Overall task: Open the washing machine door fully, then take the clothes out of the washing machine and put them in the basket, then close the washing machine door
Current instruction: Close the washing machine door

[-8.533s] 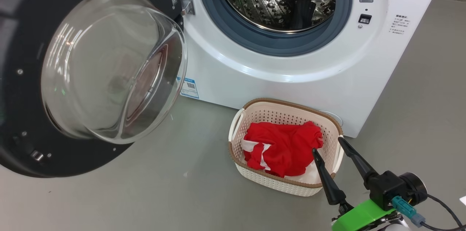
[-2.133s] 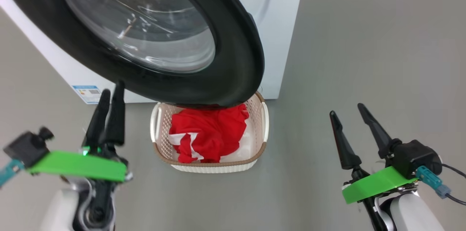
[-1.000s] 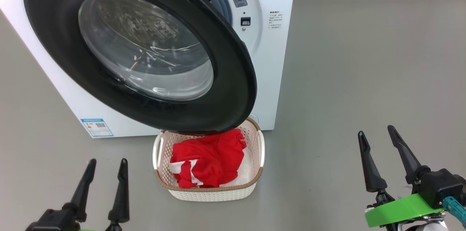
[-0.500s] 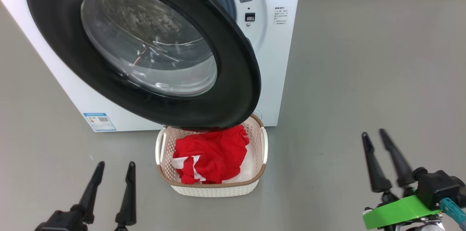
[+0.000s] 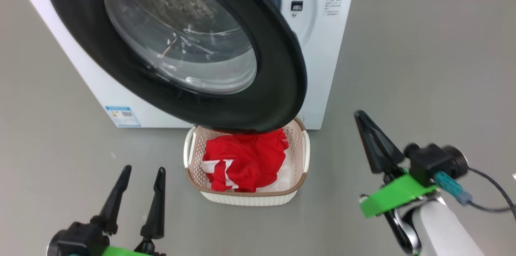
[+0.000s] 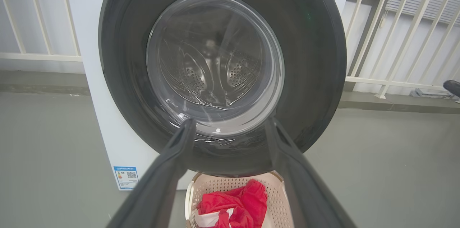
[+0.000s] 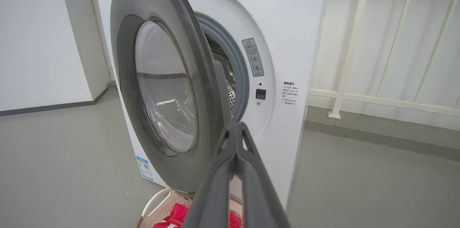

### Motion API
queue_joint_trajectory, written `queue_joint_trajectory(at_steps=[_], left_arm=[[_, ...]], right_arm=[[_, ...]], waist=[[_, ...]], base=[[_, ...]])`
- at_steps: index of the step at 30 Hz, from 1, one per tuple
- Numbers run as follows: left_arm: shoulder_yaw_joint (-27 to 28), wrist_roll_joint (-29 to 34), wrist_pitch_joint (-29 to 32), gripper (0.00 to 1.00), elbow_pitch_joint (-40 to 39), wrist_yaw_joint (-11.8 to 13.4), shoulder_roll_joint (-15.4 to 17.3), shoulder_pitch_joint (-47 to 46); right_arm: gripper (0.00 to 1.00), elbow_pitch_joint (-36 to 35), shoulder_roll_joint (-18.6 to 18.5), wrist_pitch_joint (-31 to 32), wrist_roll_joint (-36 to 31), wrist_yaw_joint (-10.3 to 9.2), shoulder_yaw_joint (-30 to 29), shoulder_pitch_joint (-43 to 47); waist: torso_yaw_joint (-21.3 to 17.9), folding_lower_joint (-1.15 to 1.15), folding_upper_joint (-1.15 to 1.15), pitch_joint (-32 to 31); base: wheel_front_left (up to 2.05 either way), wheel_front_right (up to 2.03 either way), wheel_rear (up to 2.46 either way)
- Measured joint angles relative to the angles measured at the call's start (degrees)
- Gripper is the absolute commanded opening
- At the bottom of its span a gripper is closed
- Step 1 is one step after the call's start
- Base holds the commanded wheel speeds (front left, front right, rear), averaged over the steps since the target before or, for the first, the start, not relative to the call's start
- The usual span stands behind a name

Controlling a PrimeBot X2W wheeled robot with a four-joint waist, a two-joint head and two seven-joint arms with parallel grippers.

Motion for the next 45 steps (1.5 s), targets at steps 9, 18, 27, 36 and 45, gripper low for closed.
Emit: queue_joint_trajectory(at_steps=[9,18,27,36,45], left_arm=[[-1.63,0.01,0.0,1.0,-0.44,-0.01,-0.36,-2.96],[-3.03,0.01,0.0,1.0,-0.51,-0.02,-0.99,-6.56],[-3.24,0.04,-0.01,1.0,-0.54,-0.03,-1.19,-8.53],[-4.21,-0.19,-0.01,1.0,-0.67,-0.05,-1.25,-10.29],[-4.1,-1.24,-0.01,1.0,-0.66,-0.09,-1.7,-11.15]], right_arm=[[0.0,6.26,-0.37,0.0,-0.62,0.0,5.78,-10.31],[0.0,12.15,-1.08,-0.01,-1.47,0.0,7.03,-22.33],[0.0,14.18,-1.18,-0.01,-1.51,0.23,6.66,-28.35],[0.0,15.05,-2.21,-0.01,-2.02,0.25,4.32,-33.15],[0.0,18.22,-3.19,-0.03,-3.97,0.41,0.31,-38.59]], waist=[[2.64,0.0,0.0,3.92],[5.97,0.0,0.0,9.64],[8.7,0.0,0.0,14.51],[9.58,0.0,0.0,17.78],[9.95,0.0,0.0,20.11]], base=[[0.0,0.0,0.0],[0.0,0.0,0.0],[0.0,0.0,0.0],[0.0,0.0,0.0],[0.0,0.0,0.0]])
